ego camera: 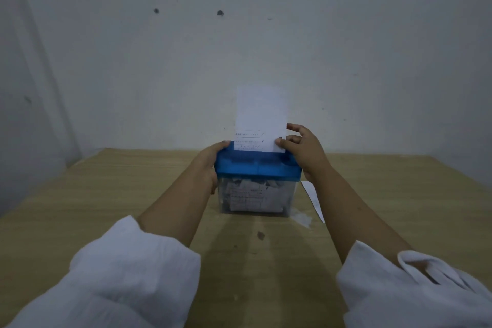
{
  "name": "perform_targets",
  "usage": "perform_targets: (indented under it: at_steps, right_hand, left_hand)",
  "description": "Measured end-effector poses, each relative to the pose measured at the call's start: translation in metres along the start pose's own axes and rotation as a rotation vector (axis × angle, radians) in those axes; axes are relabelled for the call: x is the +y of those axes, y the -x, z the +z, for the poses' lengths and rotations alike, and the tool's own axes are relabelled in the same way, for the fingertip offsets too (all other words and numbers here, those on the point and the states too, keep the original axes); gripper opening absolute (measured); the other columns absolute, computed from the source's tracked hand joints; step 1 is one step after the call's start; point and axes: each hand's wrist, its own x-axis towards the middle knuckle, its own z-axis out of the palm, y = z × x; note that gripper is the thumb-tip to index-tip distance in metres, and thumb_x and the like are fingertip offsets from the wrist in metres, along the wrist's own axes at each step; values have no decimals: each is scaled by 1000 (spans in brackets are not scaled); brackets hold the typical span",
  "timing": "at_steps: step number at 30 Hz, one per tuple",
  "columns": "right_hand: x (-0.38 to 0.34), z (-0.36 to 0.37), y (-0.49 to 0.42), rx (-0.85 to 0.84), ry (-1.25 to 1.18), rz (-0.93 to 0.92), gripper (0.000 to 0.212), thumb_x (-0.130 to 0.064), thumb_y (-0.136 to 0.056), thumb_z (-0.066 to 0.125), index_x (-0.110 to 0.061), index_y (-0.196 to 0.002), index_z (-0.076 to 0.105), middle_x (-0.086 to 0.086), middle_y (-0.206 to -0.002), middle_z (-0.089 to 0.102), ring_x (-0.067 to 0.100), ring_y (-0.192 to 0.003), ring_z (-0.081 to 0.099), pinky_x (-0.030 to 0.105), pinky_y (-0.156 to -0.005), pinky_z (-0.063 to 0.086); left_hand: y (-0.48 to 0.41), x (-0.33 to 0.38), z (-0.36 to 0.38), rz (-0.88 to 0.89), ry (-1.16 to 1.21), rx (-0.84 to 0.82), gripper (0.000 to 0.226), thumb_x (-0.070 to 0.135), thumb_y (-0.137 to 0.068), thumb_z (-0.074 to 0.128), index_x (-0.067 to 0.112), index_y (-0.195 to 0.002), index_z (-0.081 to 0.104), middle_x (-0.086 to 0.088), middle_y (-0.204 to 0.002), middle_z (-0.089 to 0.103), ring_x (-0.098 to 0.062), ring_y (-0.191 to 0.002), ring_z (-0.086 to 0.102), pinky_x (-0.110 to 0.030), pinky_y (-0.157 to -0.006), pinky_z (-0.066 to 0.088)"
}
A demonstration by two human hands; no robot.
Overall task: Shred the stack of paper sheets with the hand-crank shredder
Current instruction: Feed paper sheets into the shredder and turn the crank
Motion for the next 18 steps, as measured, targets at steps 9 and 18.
perform_targets:
  at_steps: [9,18]
  right_hand:
    - [9,6,-2,49,64,15,43,-36,-91,57,-9,-124,52,2,-119,59,17,-102,56,27,-84,48]
    - [8,4,-12,1,314,17,48,-53,-91,47,-9,-107,54,4,-99,56,18,-86,52,27,-69,42]
  left_hand:
    - [-19,2,-5,-39,16,-8,34,21,-73,74,9,-102,60,-12,-107,65,-32,-86,63,-43,-76,54]
    - [-30,4,-8,-15,-2,-35,25,18,-77,68,4,-92,54,-13,-92,60,-30,-75,59,-39,-63,51]
